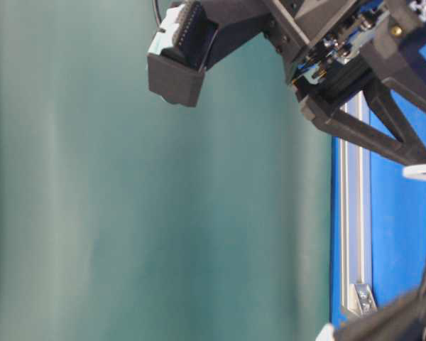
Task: Insert the wire through the string loop located in the center.
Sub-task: 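Open the right gripper and pull the cable leftward with the left gripper, then open the left gripper to release the cable end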
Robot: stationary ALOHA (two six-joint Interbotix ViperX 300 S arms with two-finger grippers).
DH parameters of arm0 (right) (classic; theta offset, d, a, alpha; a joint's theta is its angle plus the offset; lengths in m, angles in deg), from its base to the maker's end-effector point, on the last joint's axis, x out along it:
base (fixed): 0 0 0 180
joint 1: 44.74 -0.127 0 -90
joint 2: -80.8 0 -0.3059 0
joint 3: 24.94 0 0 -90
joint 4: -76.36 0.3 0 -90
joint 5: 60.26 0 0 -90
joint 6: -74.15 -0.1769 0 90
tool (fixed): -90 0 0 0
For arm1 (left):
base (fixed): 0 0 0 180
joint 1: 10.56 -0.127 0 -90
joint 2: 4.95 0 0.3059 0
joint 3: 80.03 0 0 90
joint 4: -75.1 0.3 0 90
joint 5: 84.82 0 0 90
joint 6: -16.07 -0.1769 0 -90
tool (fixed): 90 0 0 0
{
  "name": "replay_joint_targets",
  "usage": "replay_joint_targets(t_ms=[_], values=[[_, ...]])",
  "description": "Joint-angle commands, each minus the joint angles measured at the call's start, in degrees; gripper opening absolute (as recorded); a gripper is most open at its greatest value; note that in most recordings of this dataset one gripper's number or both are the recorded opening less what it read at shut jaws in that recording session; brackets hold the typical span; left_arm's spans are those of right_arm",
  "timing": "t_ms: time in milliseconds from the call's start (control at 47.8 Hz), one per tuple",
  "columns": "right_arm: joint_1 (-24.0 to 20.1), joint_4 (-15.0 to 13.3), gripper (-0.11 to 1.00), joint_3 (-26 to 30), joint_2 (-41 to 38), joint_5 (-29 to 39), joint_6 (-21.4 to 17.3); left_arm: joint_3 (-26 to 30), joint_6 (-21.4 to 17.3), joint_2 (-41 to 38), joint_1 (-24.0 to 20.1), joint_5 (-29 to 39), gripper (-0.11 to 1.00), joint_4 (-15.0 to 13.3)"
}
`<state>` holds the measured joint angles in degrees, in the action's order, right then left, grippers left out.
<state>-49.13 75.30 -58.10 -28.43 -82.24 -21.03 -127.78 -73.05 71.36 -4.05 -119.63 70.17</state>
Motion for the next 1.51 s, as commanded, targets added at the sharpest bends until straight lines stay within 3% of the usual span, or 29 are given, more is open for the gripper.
replay_joint_targets(t_ms=[0,544,753,1234,1318,1485], values=[[0.18,0.18,0.97,0.35,1.58,-0.18,0.0,-2.55,0.09,4.31,0.26,-0.26,0.08,0.18],[0.18,0.09,0.97,0.18,3.6,1.67,0.18,-17.49,0.0,19.86,1.93,0.18,0.08,0.26],[0.18,0.0,0.97,0.18,4.31,2.11,0.26,-18.72,0.0,21.53,1.93,4.48,0.08,0.18],[0.09,0.0,0.97,0.53,4.39,2.2,0.26,-18.19,0.09,20.92,1.67,6.24,0.09,0.18],[0.09,0.0,0.97,0.53,4.39,2.11,0.26,-18.11,0.18,20.83,1.76,6.33,0.25,0.09],[0.18,0.0,0.97,0.26,4.57,2.11,0.26,-17.93,0.09,20.83,1.76,8.0,0.76,0.09]])
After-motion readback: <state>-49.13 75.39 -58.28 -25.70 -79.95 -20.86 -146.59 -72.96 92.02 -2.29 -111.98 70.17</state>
